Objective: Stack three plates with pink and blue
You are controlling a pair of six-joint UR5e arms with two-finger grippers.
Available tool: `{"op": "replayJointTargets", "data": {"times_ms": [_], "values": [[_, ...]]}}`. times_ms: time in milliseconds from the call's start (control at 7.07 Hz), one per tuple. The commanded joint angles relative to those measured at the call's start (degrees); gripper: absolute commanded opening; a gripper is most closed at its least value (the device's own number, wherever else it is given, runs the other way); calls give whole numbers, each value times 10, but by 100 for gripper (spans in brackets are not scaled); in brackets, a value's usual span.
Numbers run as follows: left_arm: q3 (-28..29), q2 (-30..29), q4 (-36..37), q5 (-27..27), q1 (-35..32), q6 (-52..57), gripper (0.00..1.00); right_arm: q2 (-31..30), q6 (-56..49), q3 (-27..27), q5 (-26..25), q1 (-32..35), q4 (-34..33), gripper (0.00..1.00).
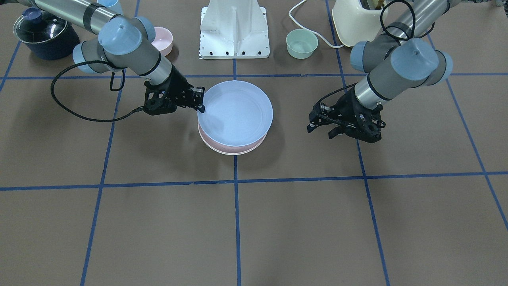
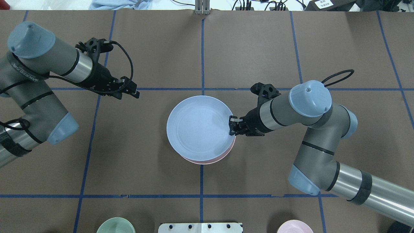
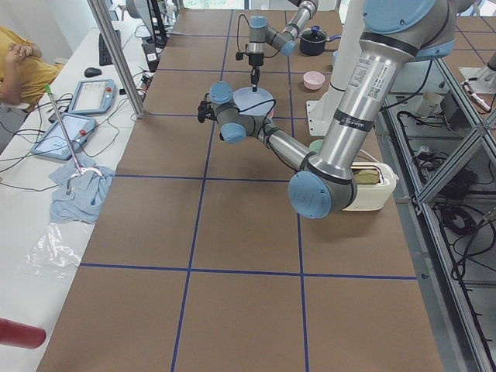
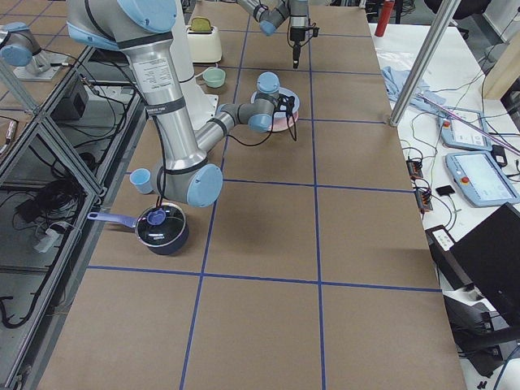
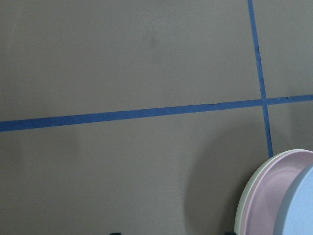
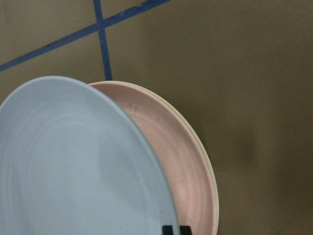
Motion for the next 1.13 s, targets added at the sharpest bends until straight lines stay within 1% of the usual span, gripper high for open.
{"op": "replayJointTargets", "data": {"times_ms": [0,141,283,424,566,707,848,990], "values": [[4,0,-3,0,0,0,76,-3,0,-1,-8,-7,1,99],[4,0,-4,0,0,0,76,-1,0,-1,-27,-7,2,100],[4,0,-4,0,0,0,76,-5,-1,3,-27,-6,3,100],[2,11,-7,0,-2,2,76,-12,-3,12,-19,9,3,100],[0,19,-1,0,-18,58,76,-35,-8,17,-3,39,0,100],[-3,50,-4,0,-32,109,76,-62,-30,15,25,86,-1,100],[-8,69,-1,-13,-55,149,76,-97,-107,14,58,130,-2,100],[-17,97,0,-48,-103,197,76,-138,-198,13,94,184,-3,100]]}}
